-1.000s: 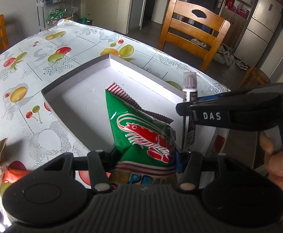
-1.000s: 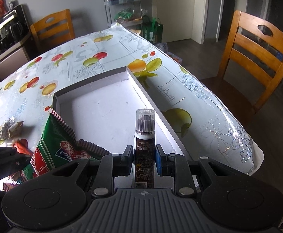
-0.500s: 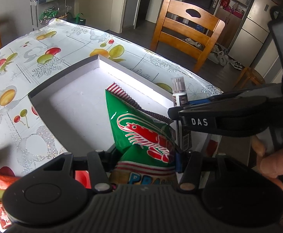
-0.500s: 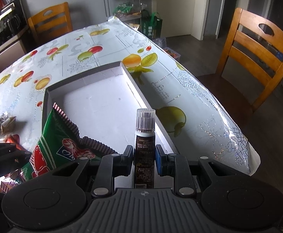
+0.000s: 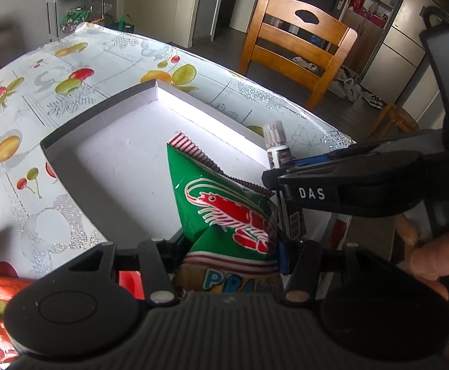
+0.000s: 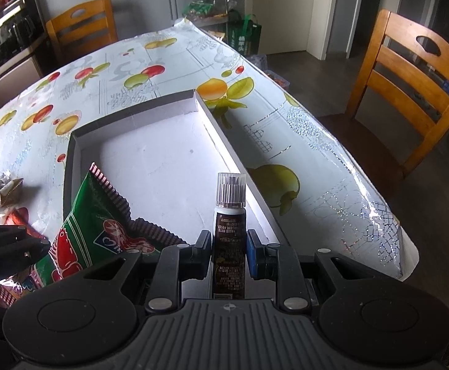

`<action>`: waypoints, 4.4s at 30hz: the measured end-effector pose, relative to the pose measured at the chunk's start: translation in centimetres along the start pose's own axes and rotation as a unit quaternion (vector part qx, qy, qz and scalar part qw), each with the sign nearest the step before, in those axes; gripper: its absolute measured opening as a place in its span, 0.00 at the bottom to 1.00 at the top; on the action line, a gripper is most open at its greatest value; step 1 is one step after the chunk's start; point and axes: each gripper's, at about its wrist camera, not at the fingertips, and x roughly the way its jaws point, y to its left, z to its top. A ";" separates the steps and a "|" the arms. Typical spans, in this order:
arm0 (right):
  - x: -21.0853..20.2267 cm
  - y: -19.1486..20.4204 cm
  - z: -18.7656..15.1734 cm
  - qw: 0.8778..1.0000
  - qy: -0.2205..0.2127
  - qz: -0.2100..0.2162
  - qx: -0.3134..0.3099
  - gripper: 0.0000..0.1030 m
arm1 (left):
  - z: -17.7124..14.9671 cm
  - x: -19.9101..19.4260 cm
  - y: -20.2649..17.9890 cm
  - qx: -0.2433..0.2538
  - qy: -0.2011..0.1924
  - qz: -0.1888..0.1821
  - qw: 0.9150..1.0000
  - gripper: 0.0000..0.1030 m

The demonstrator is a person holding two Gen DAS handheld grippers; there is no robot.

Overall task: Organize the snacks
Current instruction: 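Lower both items into the white box and open both tools, then move both tools back over the remaining snacks on the table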

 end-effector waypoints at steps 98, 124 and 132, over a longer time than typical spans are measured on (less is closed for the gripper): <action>-2.2 14.0 2.5 0.983 -0.061 0.129 -0.118 0.48 | -8.6 -10.9 9.6 -0.137 -0.073 0.184 0.971 0.86; -0.2 17.2 -0.8 0.973 -0.015 0.157 -0.166 0.51 | -14.3 -11.0 11.3 -0.217 -0.027 0.186 0.958 0.86; 0.0 17.6 -0.7 0.971 -0.011 0.162 -0.176 0.53 | -14.4 -10.4 11.8 -0.226 -0.019 0.189 0.955 0.86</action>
